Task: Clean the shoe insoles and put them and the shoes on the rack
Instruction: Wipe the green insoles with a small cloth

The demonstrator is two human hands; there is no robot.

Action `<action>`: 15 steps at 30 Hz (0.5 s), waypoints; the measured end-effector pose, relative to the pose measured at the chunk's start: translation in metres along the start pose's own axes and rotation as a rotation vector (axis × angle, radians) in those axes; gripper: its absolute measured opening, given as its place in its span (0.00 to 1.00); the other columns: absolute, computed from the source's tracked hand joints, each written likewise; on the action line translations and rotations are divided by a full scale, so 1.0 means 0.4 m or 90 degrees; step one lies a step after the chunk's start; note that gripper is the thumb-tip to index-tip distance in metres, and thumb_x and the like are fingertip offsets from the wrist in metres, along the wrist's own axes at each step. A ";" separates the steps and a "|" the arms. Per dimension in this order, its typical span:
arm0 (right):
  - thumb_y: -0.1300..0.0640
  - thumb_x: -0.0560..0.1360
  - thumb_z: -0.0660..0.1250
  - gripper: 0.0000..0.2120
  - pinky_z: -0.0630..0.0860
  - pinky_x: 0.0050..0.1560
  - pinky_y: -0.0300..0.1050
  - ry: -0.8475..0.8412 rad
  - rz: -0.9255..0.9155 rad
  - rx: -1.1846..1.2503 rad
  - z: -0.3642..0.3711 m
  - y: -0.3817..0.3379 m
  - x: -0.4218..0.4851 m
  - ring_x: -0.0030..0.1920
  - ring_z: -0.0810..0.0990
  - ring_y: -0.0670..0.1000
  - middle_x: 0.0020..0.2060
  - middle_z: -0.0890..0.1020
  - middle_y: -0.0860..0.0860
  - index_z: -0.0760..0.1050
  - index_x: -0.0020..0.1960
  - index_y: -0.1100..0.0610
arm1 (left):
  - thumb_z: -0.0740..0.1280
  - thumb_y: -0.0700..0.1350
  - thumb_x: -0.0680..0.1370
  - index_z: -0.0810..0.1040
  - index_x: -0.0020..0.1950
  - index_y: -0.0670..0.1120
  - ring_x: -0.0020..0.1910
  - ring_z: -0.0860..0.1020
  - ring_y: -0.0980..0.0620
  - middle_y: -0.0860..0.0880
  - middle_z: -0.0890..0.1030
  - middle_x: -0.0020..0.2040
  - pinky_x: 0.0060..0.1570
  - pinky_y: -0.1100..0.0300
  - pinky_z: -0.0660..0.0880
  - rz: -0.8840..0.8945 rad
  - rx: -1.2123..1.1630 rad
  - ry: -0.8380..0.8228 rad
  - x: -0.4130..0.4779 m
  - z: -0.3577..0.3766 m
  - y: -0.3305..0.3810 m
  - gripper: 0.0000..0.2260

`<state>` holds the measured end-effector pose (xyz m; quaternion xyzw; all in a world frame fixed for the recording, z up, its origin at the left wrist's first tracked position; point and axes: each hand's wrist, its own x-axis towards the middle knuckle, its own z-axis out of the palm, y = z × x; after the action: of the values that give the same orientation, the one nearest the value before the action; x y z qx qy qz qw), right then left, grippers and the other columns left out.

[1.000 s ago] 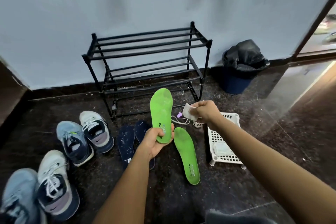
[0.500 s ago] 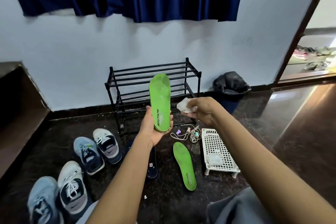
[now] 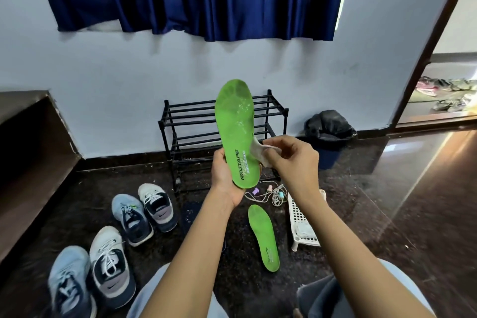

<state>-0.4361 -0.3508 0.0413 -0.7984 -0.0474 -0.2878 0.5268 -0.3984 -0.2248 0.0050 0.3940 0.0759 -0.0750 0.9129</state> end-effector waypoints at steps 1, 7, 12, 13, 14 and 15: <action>0.65 0.69 0.69 0.09 0.74 0.36 0.35 0.016 -0.037 -0.015 0.001 -0.002 -0.003 0.33 0.78 0.41 0.34 0.83 0.44 0.83 0.43 0.53 | 0.51 0.53 0.82 0.78 0.39 0.45 0.36 0.76 0.46 0.43 0.79 0.39 0.41 0.54 0.72 0.003 -0.002 -0.011 0.003 0.007 0.002 0.22; 0.64 0.67 0.69 0.06 0.75 0.40 0.42 -0.089 -0.241 -0.193 0.033 0.010 -0.022 0.37 0.80 0.53 0.37 0.83 0.53 0.82 0.43 0.59 | 0.46 0.64 0.82 0.81 0.51 0.43 0.40 0.81 0.48 0.43 0.83 0.43 0.44 0.55 0.77 -0.005 0.012 -0.057 0.012 0.034 0.015 0.32; 0.63 0.70 0.70 0.05 0.75 0.43 0.39 -0.179 -0.162 -0.167 0.045 0.021 -0.025 0.38 0.81 0.49 0.39 0.84 0.51 0.82 0.44 0.57 | 0.51 0.64 0.81 0.81 0.51 0.41 0.41 0.81 0.45 0.42 0.82 0.42 0.46 0.53 0.78 -0.014 0.000 -0.053 0.003 0.039 0.021 0.29; 0.62 0.70 0.69 0.05 0.75 0.42 0.40 -0.194 -0.140 -0.166 0.046 0.022 -0.025 0.37 0.81 0.48 0.38 0.84 0.51 0.82 0.44 0.56 | 0.52 0.64 0.81 0.81 0.51 0.41 0.41 0.82 0.44 0.42 0.83 0.42 0.45 0.53 0.79 -0.022 0.004 -0.050 0.001 0.039 0.021 0.29; 0.62 0.71 0.69 0.05 0.75 0.42 0.41 -0.210 -0.127 -0.169 0.048 0.023 -0.028 0.36 0.80 0.48 0.38 0.84 0.51 0.82 0.44 0.55 | 0.52 0.64 0.81 0.80 0.52 0.41 0.41 0.82 0.44 0.41 0.84 0.41 0.44 0.54 0.79 -0.031 0.013 -0.049 0.000 0.038 0.020 0.29; 0.61 0.71 0.69 0.05 0.75 0.41 0.42 -0.220 -0.120 -0.174 0.052 0.023 -0.031 0.36 0.80 0.49 0.37 0.84 0.51 0.82 0.44 0.55 | 0.53 0.65 0.81 0.80 0.52 0.41 0.40 0.83 0.44 0.41 0.84 0.40 0.43 0.54 0.80 -0.040 0.022 -0.049 -0.002 0.037 0.019 0.29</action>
<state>-0.4343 -0.3339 0.0217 -0.8916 -0.1716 -0.1984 0.3691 -0.3963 -0.2306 0.0206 0.4040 0.0521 -0.1202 0.9053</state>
